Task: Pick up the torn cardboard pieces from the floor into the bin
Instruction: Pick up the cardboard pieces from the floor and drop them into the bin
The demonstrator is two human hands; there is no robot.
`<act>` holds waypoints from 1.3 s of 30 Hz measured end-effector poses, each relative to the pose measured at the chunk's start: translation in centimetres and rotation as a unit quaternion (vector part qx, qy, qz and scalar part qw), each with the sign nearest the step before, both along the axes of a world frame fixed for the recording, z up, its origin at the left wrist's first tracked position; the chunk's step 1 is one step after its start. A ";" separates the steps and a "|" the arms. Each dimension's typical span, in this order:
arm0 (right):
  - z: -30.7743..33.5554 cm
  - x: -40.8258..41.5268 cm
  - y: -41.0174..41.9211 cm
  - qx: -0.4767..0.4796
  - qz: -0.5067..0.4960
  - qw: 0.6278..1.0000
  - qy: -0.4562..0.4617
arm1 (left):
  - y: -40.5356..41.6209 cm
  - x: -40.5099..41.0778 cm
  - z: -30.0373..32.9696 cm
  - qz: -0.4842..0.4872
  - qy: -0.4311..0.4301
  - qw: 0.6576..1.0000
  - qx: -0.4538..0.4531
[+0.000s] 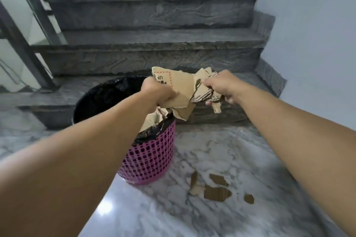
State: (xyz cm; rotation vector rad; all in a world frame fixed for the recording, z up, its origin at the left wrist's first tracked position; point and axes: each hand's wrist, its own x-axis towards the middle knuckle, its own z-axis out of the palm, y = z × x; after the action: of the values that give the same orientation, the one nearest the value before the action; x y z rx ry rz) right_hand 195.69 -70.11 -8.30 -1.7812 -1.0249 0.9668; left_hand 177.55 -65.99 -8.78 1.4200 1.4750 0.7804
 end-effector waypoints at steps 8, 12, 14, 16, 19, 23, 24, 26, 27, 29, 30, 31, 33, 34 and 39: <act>0.5 -10.1 4.2 0.010 0.055 0.993 -0.099 | 2.5 -11.1 0.7 0.088 0.075 0.993 -0.009; -1.7 -11.6 5.4 0.008 0.056 0.992 -0.113 | 1.4 -13.3 -1.6 0.056 0.246 0.966 -0.058; -2.3 -10.7 5.4 0.019 0.037 0.992 -0.117 | 1.1 -13.4 -2.6 0.057 0.271 0.961 -0.022; -2.9 -9.2 5.0 0.026 0.017 0.995 -0.094 | 0.4 -12.5 -3.0 0.055 0.255 0.965 0.036; -3.7 -6.2 2.9 0.010 -0.006 0.997 -0.070 | -0.4 -9.8 -3.2 0.061 0.216 0.966 0.131; -5.7 -1.4 -0.7 -0.063 -0.021 0.995 -0.069 | -2.4 -5.1 -2.7 0.015 0.141 0.954 0.264; -6.3 -0.4 -1.6 -0.087 -0.016 0.993 -0.073 | -3.1 -4.0 -2.7 -0.011 0.146 0.946 0.291; -7.7 1.6 -4.1 -0.124 -0.011 0.989 -0.078 | -4.9 -1.6 -3.6 -0.074 0.159 0.926 0.336; -8.8 2.8 -5.4 -0.144 -0.010 0.986 -0.082 | -5.8 -0.5 -4.8 -0.109 0.159 0.919 0.343; -11.1 4.8 -7.8 -0.196 -0.003 0.976 -0.095 | -7.0 1.4 -7.9 -0.176 0.175 0.913 0.325; -12.5 5.7 -8.8 -0.226 0.000 0.969 -0.102 | -7.6 2.0 -9.6 -0.208 0.201 0.910 0.298; -13.8 6.5 -9.8 -0.257 0.000 0.960 -0.108 | -7.9 2.5 -11.4 -0.240 0.235 0.906 0.257; -16.6 8.0 -11.7 -0.307 -0.001 0.944 -0.121 | -8.6 3.6 -15.2 -0.296 0.297 0.895 0.149; -18.1 8.5 -12.5 -0.324 0.003 0.937 -0.131 | -8.8 3.8 -17.0 -0.309 0.316 0.892 0.097; -24.6 8.8 -15.4 -0.339 0.048 0.909 -0.238 | -10.2 4.2 -24.3 -0.292 0.380 0.877 -0.027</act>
State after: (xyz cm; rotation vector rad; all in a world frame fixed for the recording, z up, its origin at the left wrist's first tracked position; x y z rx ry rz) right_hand 204.51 -85.48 -32.87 -2.6619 -1.1600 1.0530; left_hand 181.79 -76.16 -33.12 2.1112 1.4456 -0.2435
